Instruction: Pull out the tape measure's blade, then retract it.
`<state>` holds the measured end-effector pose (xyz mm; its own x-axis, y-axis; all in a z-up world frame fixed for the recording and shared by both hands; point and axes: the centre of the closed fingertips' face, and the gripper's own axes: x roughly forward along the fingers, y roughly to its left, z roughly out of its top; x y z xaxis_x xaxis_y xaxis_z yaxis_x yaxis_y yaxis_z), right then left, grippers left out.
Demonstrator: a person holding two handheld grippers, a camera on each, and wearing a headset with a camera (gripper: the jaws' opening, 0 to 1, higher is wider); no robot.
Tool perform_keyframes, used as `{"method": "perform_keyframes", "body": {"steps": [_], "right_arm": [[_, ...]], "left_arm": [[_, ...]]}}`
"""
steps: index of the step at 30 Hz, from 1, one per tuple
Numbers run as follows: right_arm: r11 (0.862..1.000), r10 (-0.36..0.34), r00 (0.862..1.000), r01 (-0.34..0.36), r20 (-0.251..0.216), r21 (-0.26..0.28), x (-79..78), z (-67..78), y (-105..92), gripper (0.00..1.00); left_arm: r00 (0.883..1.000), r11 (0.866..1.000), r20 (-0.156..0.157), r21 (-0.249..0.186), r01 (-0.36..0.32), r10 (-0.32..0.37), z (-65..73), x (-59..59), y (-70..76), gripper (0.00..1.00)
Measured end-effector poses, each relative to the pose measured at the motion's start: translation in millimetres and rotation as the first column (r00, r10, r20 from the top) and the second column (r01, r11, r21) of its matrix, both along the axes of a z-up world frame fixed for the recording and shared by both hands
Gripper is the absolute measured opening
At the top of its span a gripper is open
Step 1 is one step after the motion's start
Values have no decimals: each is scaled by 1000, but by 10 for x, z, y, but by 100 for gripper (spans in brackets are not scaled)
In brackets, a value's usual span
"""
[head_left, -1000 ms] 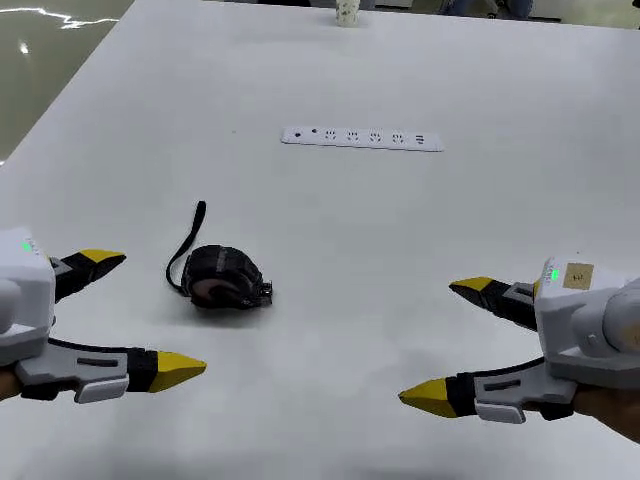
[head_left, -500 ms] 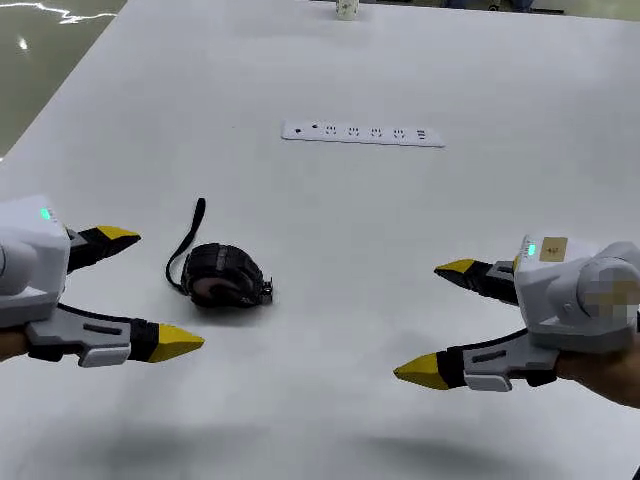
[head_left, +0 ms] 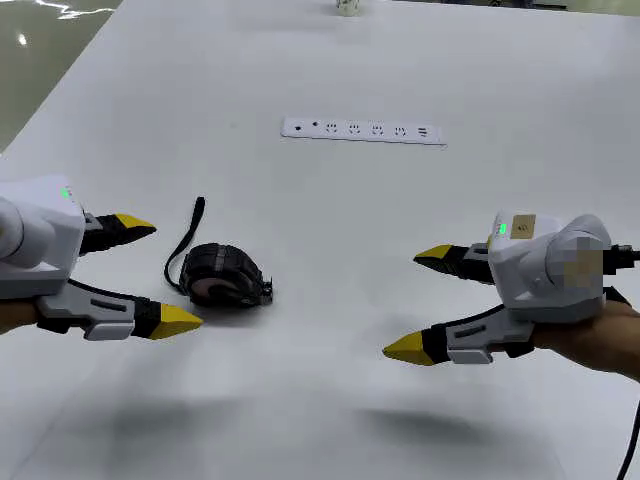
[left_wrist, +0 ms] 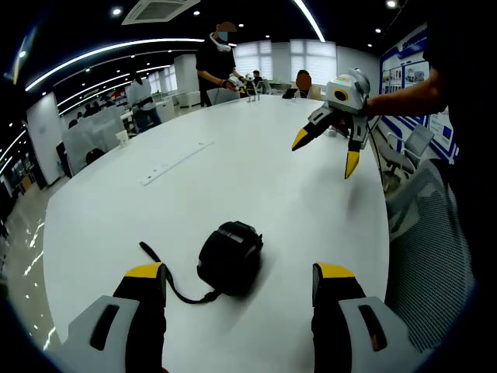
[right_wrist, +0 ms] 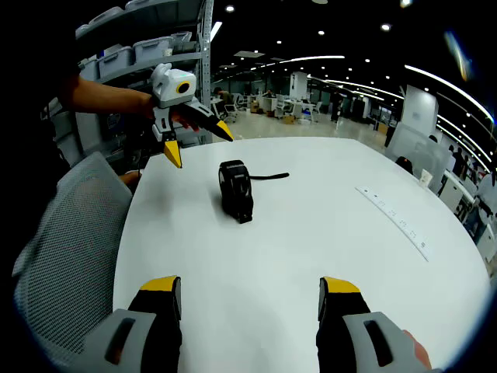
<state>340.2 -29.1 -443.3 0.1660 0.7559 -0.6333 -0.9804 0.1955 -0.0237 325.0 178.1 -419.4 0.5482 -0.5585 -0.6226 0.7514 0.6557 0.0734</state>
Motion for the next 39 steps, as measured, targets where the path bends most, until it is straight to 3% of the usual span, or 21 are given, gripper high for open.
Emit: {"method": "perform_keyframes", "body": {"steps": [18,39], "right_arm": [[995,100,995,-100,8,-29,175,-141,363,59],[974,217,976,-216,-1,-71,244,-318,799,42]], "left_arm": [[993,991,-40,71,114,-111,-137,207,-35,59],[967,955,-119,166,245,-227,-360,299,-60,45]]}}
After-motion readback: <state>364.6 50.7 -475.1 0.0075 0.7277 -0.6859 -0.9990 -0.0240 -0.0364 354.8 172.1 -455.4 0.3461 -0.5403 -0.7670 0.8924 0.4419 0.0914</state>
